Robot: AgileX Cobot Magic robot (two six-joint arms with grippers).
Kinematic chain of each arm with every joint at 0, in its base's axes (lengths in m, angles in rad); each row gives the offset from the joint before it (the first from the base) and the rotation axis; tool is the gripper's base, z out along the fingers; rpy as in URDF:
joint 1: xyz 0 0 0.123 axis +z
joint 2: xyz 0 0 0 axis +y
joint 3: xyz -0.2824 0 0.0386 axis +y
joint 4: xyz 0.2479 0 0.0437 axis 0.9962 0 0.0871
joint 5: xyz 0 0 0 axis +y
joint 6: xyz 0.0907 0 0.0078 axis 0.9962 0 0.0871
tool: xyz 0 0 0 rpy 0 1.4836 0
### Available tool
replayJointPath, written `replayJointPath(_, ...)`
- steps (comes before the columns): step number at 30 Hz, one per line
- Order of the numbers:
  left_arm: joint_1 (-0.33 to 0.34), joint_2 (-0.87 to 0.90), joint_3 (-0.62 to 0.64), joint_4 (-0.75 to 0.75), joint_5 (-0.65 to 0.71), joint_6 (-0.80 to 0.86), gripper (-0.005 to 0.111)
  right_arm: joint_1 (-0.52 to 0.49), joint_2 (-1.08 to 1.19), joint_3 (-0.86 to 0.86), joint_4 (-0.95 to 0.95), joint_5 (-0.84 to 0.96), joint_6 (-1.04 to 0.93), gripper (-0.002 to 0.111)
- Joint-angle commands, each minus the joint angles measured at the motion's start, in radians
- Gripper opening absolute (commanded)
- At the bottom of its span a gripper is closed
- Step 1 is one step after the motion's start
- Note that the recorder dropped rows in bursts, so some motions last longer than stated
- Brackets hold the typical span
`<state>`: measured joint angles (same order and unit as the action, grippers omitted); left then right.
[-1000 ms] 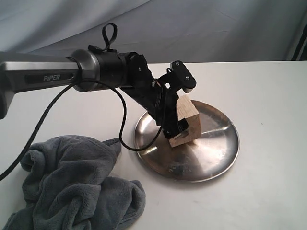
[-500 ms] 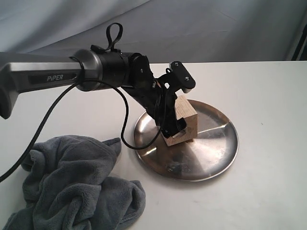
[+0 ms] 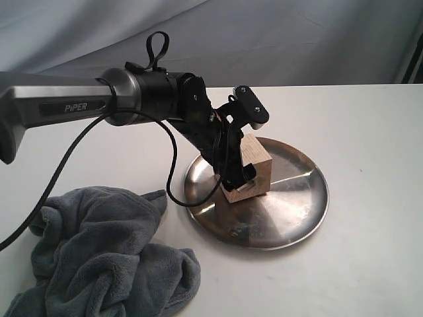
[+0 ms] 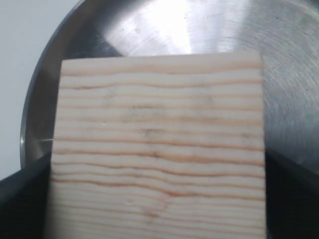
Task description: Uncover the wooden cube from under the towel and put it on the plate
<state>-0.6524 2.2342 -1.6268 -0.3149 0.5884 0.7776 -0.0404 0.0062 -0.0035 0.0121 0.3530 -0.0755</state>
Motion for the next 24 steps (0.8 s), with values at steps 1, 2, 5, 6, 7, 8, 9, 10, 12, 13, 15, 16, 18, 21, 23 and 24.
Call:
replayJointPath(1, -0.004, -0.012, -0.008, -0.001, -0.005, -0.007, 0.061, 0.004, -0.006, 0.004, -0.002, -0.006, 0.001, 0.000)
replayJointPath(2, -0.004, -0.013, -0.008, -0.006, -0.005, -0.016, 0.074, 0.004, -0.006, 0.004, -0.002, -0.006, 0.001, 0.000)
replayJointPath(5, -0.004, -0.013, -0.008, -0.025, 0.007, -0.034, 0.100, 0.004, -0.006, 0.004, -0.002, -0.006, 0.001, 0.000)
replayJointPath(6, -0.004, -0.013, -0.008, -0.014, 0.018, -0.044, 0.104, 0.004, -0.006, 0.004, -0.002, -0.006, 0.001, 0.000)
replayJointPath(7, -0.004, -0.017, -0.008, -0.006, 0.031, -0.044, 0.105, 0.004, -0.006, 0.004, -0.002, -0.006, 0.001, 0.000)
replayJointPath(8, -0.004, -0.020, -0.008, 0.004, 0.051, -0.044, 0.105, 0.004, -0.006, 0.004, -0.002, -0.006, 0.001, 0.000)
replayJointPath(9, -0.004, -0.025, -0.008, 0.012, 0.072, -0.044, 0.105, 0.004, -0.006, 0.004, -0.002, -0.006, 0.001, 0.000)
replayJointPath(10, -0.004, -0.034, -0.008, 0.019, 0.089, -0.044, 0.105, 0.004, -0.006, 0.004, -0.002, -0.006, 0.001, 0.000)
replayJointPath(12, -0.004, -0.049, -0.008, 0.019, 0.113, -0.044, 0.105, 0.004, -0.006, 0.004, -0.002, -0.006, 0.001, 0.000)
replayJointPath(13, -0.004, -0.061, -0.008, 0.019, 0.119, -0.044, 0.105, 0.004, -0.006, 0.004, -0.002, -0.006, 0.001, 0.000)
replayJointPath(15, -0.004, -0.090, -0.008, 0.019, 0.127, -0.061, 0.105, 0.004, -0.006, 0.004, -0.002, -0.006, 0.001, 0.000)
replayJointPath(16, -0.004, -0.103, -0.008, 0.019, 0.127, -0.071, 0.105, 0.004, -0.006, 0.004, -0.002, -0.006, 0.001, 0.000)
replayJointPath(18, -0.004, -0.139, -0.008, 0.019, 0.127, -0.074, 0.105, 0.004, -0.006, 0.004, -0.002, -0.006, 0.001, 0.000)
replayJointPath(21, -0.004, -0.195, -0.008, 0.019, 0.127, -0.082, 0.105, 0.004, -0.006, 0.004, -0.002, -0.006, 0.001, 0.000)
replayJointPath(23, -0.004, -0.224, -0.008, 0.019, 0.127, -0.095, 0.105, 0.004, -0.006, 0.004, -0.002, -0.006, 0.001, 0.000)
replayJointPath(24, -0.004, -0.246, -0.008, 0.019, 0.127, -0.095, 0.105, 0.004, -0.006, 0.004, -0.002, -0.006, 0.001, 0.000)
